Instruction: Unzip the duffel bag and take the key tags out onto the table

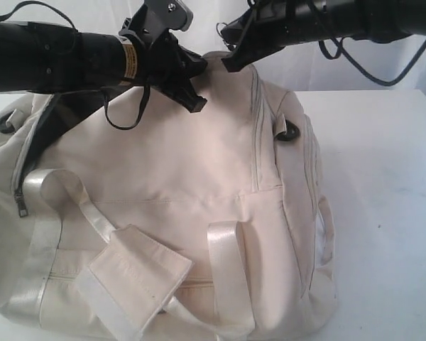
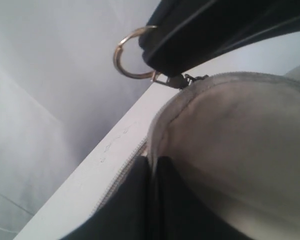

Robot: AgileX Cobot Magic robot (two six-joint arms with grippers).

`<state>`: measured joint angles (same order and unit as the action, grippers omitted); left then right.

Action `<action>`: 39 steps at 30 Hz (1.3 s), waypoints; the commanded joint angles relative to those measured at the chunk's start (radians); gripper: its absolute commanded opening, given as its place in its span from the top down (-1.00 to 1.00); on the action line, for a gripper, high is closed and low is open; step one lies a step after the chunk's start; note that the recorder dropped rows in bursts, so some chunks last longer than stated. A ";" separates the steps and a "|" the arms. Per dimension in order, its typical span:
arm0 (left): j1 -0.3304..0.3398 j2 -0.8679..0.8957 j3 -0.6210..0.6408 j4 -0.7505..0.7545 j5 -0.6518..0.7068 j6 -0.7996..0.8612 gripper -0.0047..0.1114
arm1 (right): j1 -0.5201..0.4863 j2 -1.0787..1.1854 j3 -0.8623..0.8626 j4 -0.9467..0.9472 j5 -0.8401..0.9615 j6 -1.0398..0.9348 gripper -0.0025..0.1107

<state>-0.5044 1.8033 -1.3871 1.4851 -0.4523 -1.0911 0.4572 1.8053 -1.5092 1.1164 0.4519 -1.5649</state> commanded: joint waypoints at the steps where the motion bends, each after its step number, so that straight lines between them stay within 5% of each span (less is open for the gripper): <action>1: 0.004 -0.016 0.008 0.022 0.008 -0.011 0.92 | 0.013 0.019 -0.063 0.039 0.022 -0.009 0.96; 10: 0.004 -0.016 0.061 0.025 0.012 -0.008 0.92 | 0.013 0.036 -0.094 0.067 -0.014 -0.009 0.96; 18: 0.004 -0.018 0.061 0.025 0.173 -0.008 0.92 | -0.041 0.036 -0.094 -0.446 -0.100 0.278 0.96; 39: 0.004 -0.018 0.061 0.003 0.337 -0.011 0.92 | -0.194 -0.006 -0.094 -0.673 0.017 0.485 0.96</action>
<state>-0.5294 1.7943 -1.3379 1.4963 -0.2915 -1.0933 0.3306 1.8268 -1.5915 0.5714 0.6241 -1.1300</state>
